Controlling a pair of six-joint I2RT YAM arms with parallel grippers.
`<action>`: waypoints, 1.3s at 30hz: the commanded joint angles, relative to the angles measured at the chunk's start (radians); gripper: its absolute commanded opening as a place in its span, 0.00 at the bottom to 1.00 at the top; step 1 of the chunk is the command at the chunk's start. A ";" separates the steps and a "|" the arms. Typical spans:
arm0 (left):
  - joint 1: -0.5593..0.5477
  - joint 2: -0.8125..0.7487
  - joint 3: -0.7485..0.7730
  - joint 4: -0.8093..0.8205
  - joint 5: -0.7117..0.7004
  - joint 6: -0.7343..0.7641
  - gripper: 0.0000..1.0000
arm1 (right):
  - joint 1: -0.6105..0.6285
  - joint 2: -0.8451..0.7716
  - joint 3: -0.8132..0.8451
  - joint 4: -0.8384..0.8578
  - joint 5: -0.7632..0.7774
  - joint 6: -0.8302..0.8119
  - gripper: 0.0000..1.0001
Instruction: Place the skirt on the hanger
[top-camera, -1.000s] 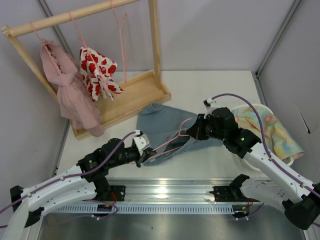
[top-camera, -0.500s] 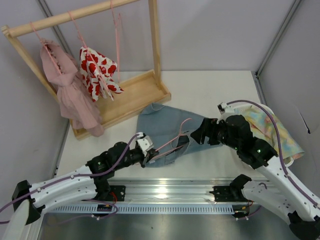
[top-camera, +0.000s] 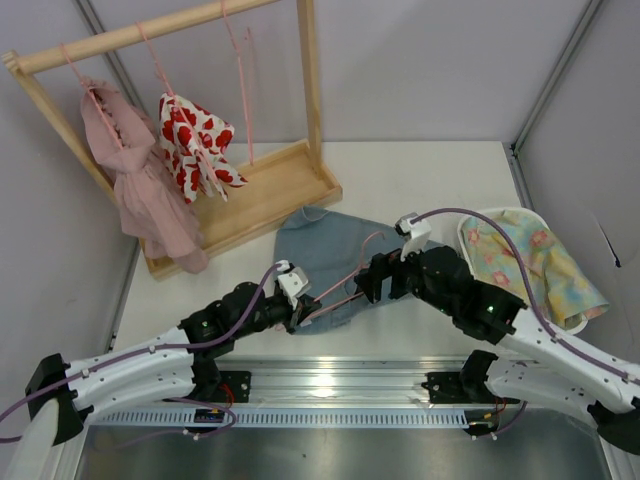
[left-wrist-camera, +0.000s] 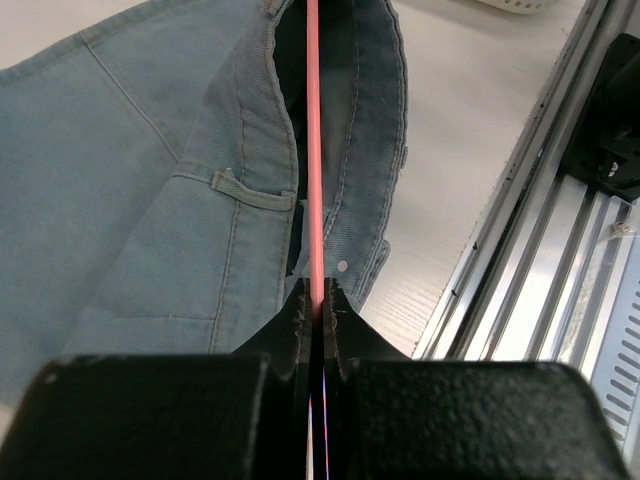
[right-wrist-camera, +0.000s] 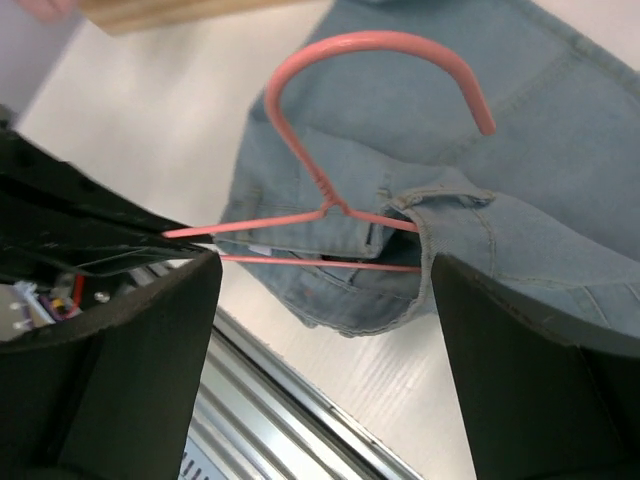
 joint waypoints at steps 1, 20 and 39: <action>-0.008 -0.005 0.015 0.107 0.003 -0.038 0.00 | 0.037 0.056 0.026 0.168 0.191 -0.019 0.91; -0.016 0.004 0.044 0.071 0.003 -0.046 0.00 | 0.066 0.251 -0.004 0.399 0.343 -0.034 0.11; -0.007 -0.164 0.236 -0.531 -0.450 -0.482 0.91 | 0.033 0.249 -0.062 0.385 0.457 -0.067 0.00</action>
